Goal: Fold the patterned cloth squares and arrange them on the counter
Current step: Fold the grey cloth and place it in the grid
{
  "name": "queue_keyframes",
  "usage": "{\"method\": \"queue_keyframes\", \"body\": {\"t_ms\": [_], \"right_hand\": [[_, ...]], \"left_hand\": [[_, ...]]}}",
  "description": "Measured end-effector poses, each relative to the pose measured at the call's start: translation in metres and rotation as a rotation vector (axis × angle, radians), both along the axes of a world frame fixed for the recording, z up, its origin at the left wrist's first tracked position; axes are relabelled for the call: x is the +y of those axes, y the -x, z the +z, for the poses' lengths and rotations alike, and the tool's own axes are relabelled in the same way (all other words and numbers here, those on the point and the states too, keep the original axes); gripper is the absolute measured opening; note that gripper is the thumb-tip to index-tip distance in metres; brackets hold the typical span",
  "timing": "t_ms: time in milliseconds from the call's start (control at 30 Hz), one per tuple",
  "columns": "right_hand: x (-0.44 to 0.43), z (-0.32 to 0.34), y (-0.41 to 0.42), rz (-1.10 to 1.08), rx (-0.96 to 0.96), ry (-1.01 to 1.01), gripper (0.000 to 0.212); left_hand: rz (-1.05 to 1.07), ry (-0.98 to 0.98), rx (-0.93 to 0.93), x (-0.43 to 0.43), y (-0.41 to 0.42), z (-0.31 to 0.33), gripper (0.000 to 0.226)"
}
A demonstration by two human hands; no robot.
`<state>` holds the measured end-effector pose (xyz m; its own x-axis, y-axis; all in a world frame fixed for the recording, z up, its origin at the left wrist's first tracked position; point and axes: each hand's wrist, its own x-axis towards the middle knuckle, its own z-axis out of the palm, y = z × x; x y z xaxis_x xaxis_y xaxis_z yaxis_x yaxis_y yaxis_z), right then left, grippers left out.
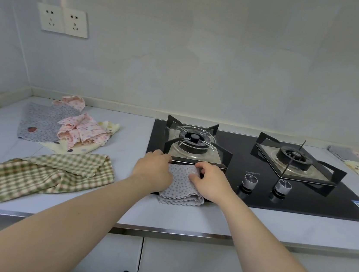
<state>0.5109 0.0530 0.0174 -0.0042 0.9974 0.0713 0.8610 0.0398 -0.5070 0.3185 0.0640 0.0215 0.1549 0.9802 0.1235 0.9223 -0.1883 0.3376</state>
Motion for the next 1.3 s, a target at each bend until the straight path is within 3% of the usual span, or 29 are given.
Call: {"method": "queue_keyframes", "body": {"t_ms": [233,467,600,867,1033,1300], "right_hand": [[0.004,-0.005,0.0,0.017,-0.006,0.014,0.054],[0.0,0.002,-0.004,0.085,0.015,0.077,0.063],[-0.01,0.02,-0.009,0.186,0.045,0.057,0.037],[-0.038,0.036,-0.006,0.33,0.184,-0.129,0.014],[-0.051,0.042,0.008,0.376,0.094,-0.231,0.012],[-0.071,0.057,0.023,0.413,0.022,-0.19,0.008]], "left_hand": [[0.038,-0.018,0.088,0.011,0.0,-0.004,0.032],[-0.071,0.057,-0.1,0.011,0.002,0.003,0.016],[-0.194,0.004,-0.352,-0.008,0.009,0.018,0.007],[-0.275,-0.031,-0.469,-0.036,0.04,0.046,0.017],[-0.242,-0.007,-0.423,-0.044,0.056,0.052,0.03],[-0.233,-0.022,-0.383,-0.069,0.076,0.069,0.023]]}}
